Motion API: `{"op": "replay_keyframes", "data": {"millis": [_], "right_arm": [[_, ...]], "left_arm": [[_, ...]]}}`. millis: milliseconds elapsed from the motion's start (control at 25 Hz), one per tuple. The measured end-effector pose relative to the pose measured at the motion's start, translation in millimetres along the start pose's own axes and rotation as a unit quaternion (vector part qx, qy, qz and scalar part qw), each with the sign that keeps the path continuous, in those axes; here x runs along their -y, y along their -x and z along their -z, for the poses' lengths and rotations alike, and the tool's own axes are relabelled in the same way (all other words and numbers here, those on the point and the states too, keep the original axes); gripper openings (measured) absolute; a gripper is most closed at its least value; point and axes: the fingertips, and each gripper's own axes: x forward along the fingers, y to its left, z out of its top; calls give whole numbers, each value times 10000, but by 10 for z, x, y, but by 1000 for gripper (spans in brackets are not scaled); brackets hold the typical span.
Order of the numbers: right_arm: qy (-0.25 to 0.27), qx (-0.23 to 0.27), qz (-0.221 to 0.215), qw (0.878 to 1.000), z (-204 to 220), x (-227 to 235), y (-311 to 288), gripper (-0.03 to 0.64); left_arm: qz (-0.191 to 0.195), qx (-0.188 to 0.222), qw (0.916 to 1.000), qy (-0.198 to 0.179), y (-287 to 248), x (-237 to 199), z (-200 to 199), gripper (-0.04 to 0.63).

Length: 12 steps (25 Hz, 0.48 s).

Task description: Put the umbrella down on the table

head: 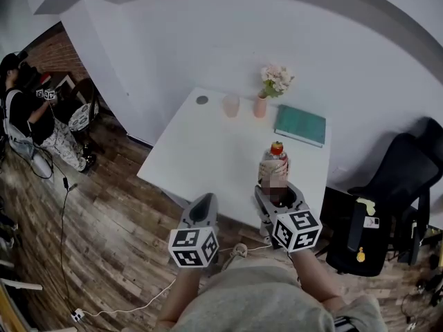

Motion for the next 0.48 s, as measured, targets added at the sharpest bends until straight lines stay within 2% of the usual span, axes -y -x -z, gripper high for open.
{"op": "replay_keyframes", "data": {"millis": [480], "right_arm": [[-91,-701,174,9973,294,417,-700,262]], "left_arm": [[34,-167,9999,32,-527,-194,-95,18]]}}
